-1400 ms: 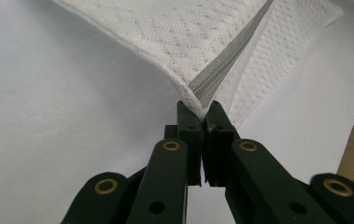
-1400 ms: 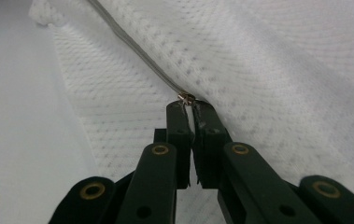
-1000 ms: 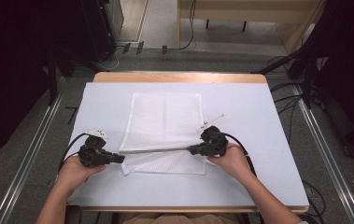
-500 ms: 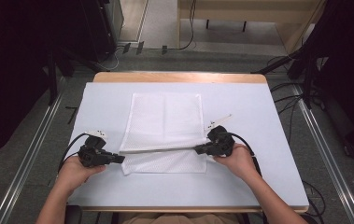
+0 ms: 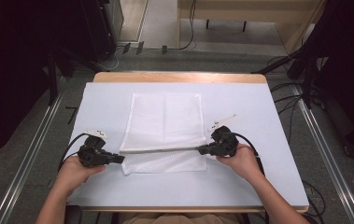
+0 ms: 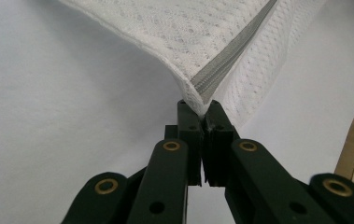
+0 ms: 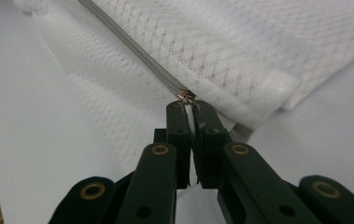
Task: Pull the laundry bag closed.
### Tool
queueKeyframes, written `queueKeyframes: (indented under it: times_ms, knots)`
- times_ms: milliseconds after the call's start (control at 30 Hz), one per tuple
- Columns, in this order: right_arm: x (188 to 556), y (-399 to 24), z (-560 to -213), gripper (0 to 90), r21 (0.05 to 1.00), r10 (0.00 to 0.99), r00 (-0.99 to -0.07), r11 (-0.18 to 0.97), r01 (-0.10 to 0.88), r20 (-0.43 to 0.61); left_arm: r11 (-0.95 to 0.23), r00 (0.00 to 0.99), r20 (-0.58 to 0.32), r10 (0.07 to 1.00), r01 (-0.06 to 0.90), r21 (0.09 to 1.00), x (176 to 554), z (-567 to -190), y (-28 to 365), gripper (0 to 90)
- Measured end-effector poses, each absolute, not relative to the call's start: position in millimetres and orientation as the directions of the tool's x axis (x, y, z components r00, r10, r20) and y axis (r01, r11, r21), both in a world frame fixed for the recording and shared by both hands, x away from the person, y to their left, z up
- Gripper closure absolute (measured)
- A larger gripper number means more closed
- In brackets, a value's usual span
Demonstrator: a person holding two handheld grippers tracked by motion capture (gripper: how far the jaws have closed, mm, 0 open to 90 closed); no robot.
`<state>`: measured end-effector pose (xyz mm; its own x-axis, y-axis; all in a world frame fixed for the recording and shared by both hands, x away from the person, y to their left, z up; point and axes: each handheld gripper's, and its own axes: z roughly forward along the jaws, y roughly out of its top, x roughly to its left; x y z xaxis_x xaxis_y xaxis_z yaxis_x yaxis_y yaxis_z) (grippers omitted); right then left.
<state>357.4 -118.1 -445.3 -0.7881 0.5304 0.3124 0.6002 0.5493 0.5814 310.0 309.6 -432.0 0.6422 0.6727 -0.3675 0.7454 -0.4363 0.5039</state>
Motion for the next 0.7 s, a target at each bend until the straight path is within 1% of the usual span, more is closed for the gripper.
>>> queueKeyframes:
  times_ms: [367, 533, 600, 700]
  knots:
    - [355.6, -120.8, -446.7, 88.0, 0.571, 0.538, -0.786, 0.558, 0.602, 0.304, -0.438, 0.639, -0.356, 0.682, 0.747, 0.5, 310.9, -431.1, 308.1, 89.2]
    - [355.3, -122.1, -444.9, 87.9, 0.58, 0.538, -0.784, 0.546, 0.605, 0.311, -0.437, 0.637, -0.366, 0.679, 0.751, 0.496, 310.9, -432.1, 308.9, 88.8]
    - [355.4, -121.6, -444.9, 87.6, 0.589, 0.533, -0.79, 0.547, 0.595, 0.304, -0.432, 0.633, -0.386, 0.672, 0.757, 0.49, 311.4, -433.7, 309.1, 88.2]
    - [355.1, -120.4, -445.9, 87.5, 0.584, 0.54, -0.784, 0.543, 0.603, 0.307, -0.434, 0.632, -0.385, 0.672, 0.758, 0.487, 312.1, -434.7, 308.9, 87.9]
